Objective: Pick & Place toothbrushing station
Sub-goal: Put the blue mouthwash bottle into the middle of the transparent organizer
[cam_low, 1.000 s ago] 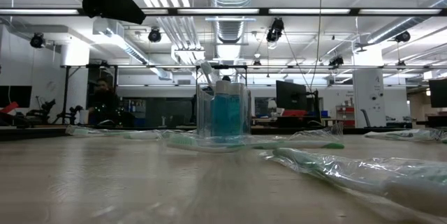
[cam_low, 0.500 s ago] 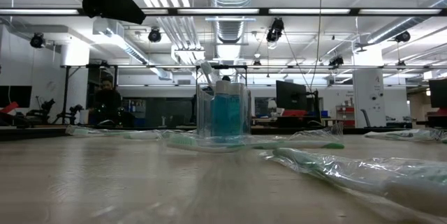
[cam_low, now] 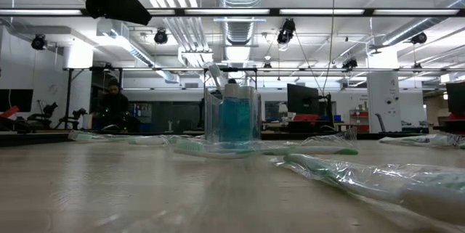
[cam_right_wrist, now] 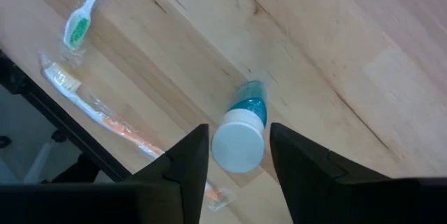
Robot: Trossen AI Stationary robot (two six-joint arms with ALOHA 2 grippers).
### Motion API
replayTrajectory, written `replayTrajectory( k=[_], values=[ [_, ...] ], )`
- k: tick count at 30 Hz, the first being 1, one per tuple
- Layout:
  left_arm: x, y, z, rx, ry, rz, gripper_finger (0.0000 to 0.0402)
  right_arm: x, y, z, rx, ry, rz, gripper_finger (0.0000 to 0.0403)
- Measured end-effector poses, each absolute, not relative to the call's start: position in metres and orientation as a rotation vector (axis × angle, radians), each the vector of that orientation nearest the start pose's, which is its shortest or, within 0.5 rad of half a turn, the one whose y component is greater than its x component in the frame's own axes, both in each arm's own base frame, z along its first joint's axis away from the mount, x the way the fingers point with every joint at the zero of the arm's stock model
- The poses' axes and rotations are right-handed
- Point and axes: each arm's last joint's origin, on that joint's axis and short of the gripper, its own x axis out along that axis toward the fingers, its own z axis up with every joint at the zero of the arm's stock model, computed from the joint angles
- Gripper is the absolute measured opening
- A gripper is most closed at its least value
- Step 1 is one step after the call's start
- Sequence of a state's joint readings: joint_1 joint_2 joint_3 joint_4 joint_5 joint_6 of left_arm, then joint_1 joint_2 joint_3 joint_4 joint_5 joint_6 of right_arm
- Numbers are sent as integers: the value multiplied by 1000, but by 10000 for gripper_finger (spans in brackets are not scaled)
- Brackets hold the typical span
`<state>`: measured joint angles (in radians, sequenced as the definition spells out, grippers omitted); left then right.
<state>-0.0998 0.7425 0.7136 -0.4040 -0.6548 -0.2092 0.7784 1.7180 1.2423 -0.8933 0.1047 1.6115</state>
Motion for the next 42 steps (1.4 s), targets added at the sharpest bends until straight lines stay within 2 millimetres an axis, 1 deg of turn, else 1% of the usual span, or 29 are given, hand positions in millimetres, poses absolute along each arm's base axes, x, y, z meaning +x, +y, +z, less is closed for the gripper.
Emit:
replayTrajectory(
  k=[13, 20, 23, 27, 31, 35, 42],
  values=[
    [155, 2, 297, -39, 348, 585, 161, 232, 225, 211, 741, 1303, -501, 104],
    [155, 2, 297, -40, 348, 585, 161, 232, 225, 212, 726, 1306, -486, 104],
    [155, 2, 297, -40, 348, 586, 161, 230, 223, 216, 728, 1304, -484, 104],
    [155, 2, 297, -40, 348, 585, 161, 227, 218, 229, 699, 1277, -501, 105],
    [155, 2, 297, -39, 348, 585, 161, 226, 208, 244, 644, 1230, -502, 105],
    [155, 2, 297, -40, 348, 585, 161, 229, 193, 256, 612, 1199, -480, 105],
    [155, 2, 297, -40, 348, 585, 161, 244, 158, 274, 529, 1123, -435, 105]
  ],
)
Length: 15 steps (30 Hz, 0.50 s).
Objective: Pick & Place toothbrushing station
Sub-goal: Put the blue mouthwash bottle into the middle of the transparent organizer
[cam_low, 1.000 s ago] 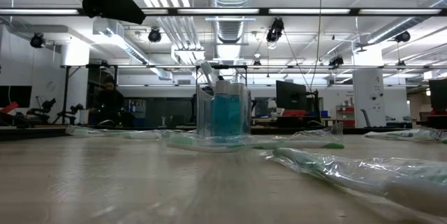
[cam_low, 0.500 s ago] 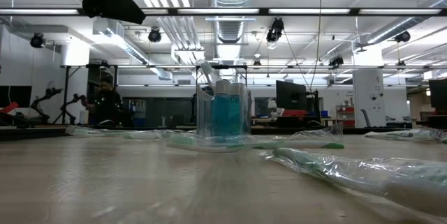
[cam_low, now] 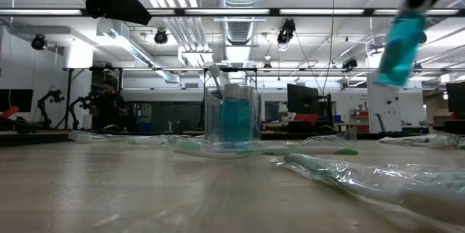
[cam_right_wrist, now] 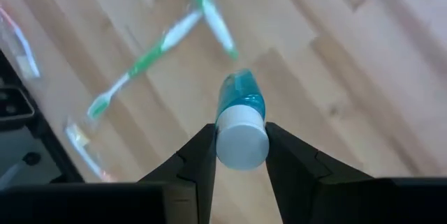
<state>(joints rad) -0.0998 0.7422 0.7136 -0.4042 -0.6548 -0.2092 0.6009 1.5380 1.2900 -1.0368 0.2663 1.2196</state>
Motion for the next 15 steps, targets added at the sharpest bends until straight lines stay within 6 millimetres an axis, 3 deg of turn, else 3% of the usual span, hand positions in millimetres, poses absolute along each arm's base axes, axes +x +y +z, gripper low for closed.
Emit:
replayTrajectory(
  k=[15],
  values=[
    [155, 2, 297, -40, 348, 585, 161, 278, 74, 293, 422, 1050, -354, 105]
  ],
)
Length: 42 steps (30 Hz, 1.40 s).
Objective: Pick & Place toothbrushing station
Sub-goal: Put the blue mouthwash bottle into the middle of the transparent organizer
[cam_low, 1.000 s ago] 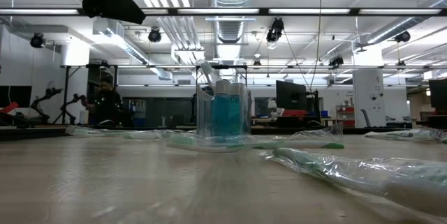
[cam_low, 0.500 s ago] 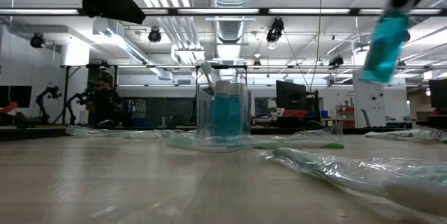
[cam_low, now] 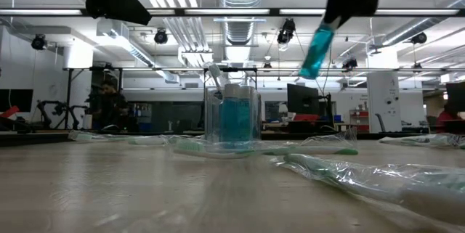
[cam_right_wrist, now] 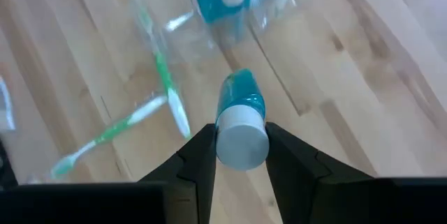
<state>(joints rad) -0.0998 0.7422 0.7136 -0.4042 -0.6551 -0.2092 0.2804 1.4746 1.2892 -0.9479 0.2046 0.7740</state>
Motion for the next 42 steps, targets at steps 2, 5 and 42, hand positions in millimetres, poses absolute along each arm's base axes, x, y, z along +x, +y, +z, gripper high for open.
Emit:
replayTrajectory(
  k=[2, 5, 42],
  values=[
    [155, 2, 297, -39, 348, 585, 161, 284, 64, 294, 426, 1022, -345, 105],
    [155, 2, 297, -40, 348, 585, 161, 294, 48, 293, 433, 984, -347, 105],
    [155, 2, 297, -40, 348, 585, 161, 325, -3, 274, 551, 974, -296, 112]
  ],
)
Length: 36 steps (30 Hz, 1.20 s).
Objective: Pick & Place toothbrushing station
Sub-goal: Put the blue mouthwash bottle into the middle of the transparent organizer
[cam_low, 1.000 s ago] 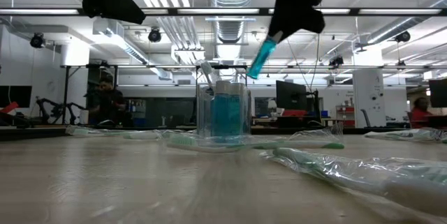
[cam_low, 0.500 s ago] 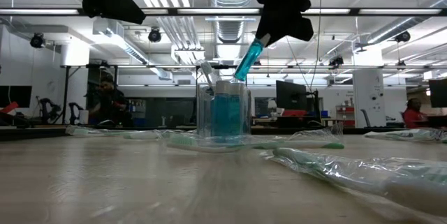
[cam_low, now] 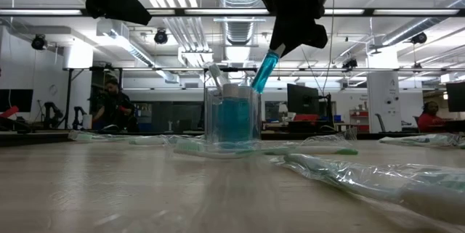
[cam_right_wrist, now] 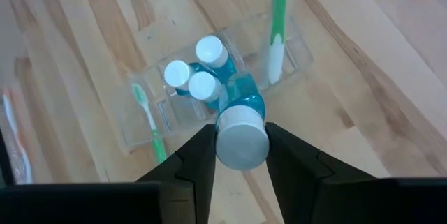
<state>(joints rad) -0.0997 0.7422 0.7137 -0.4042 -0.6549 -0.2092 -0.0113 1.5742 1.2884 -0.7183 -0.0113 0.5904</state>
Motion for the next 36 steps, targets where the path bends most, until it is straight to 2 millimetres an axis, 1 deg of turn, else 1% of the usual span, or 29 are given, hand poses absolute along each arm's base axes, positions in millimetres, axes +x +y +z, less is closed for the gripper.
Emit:
replayTrajectory(
  k=[11, 19, 24, 36],
  values=[
    [155, 2, 297, -40, 348, 586, 161, 324, -3, 270, 552, 984, -304, 112],
    [155, 2, 297, -40, 348, 586, 161, 328, -3, 271, 568, 934, -275, 111],
    [155, 2, 297, -40, 348, 586, 161, 327, -3, 264, 571, 948, -281, 115],
    [155, 2, 297, -40, 348, 585, 161, 326, -3, 259, 574, 949, -277, 113]
  ],
)
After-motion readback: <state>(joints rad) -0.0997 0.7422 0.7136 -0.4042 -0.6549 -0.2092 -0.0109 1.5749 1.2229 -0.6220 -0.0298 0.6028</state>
